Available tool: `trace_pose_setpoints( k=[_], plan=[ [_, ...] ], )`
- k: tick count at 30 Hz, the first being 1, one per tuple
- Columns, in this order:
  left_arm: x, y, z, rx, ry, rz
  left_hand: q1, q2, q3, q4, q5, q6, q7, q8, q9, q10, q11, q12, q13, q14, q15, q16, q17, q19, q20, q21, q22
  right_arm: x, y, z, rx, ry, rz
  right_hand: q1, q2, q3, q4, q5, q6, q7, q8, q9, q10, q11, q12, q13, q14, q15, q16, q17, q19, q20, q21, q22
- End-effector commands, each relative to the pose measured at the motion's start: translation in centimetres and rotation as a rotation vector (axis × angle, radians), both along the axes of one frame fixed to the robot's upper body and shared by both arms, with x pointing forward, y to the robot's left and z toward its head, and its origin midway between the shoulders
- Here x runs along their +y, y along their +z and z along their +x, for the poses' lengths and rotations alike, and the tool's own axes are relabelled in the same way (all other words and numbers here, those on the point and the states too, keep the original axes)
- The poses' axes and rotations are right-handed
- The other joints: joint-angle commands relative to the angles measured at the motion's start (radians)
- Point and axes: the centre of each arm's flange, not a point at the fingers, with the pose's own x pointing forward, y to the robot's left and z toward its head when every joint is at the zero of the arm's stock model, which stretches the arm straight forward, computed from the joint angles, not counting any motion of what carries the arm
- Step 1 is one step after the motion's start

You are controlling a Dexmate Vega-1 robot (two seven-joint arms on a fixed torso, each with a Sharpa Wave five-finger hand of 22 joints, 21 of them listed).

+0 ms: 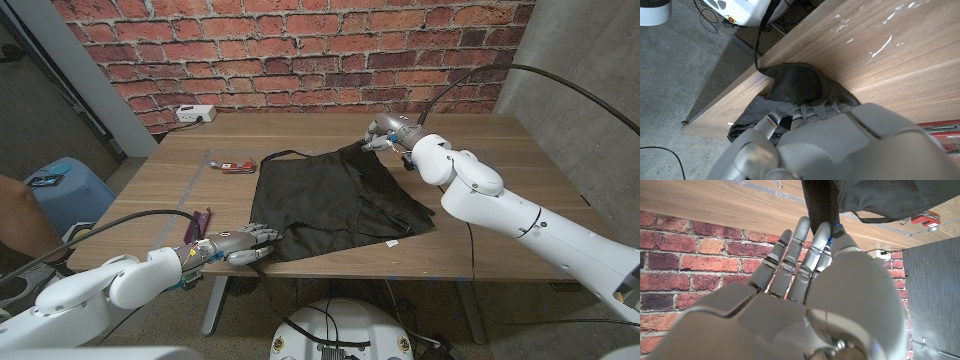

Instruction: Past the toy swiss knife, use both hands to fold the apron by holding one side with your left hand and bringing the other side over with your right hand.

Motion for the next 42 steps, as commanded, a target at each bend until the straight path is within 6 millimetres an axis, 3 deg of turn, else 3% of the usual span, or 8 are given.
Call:
trace_pose_setpoints(
  k=[1,42],
  plan=[
    [0.1,0.0,0.2,0.0,-0.006,0.004,-0.046,-0.057,0.012,-0.001,0.004,0.001,-0.005,0.002,0.002,-0.006,-0.003,0.007,0.004,-0.025,0.005,0.0,0.003,-0.179,-0.005,0.002,0.0,0.6,0.7,-1.7,-0.02,0.034,-0.002,0.013,0.0,-0.007,0.004,-0.001,0.007,0.005,0.009,0.003,0.0,0.004,-0.001,0.003,0.009,-0.111,-0.005,0.005,0.002,-0.044,0.005,0.003],
    [-0.4,0.0,0.0,0.001,-0.014,0.014,-0.041,-0.057,0.026,-0.003,0.005,-0.001,-0.006,0.002,0.002,-0.007,-0.001,0.007,0.004,-0.025,0.006,0.0,0.002,-0.178,-0.004,-0.002,0.0,3.1,0.4,-5.5,-0.014,0.141,-0.018,0.037,0.01,-0.033,0.005,-0.005,0.009,0.02,0.006,0.003,0.008,0.018,-0.006,0.0,0.03,-0.111,-0.028,0.023,0.007,-0.033,0.011,0.002]
  ],
)
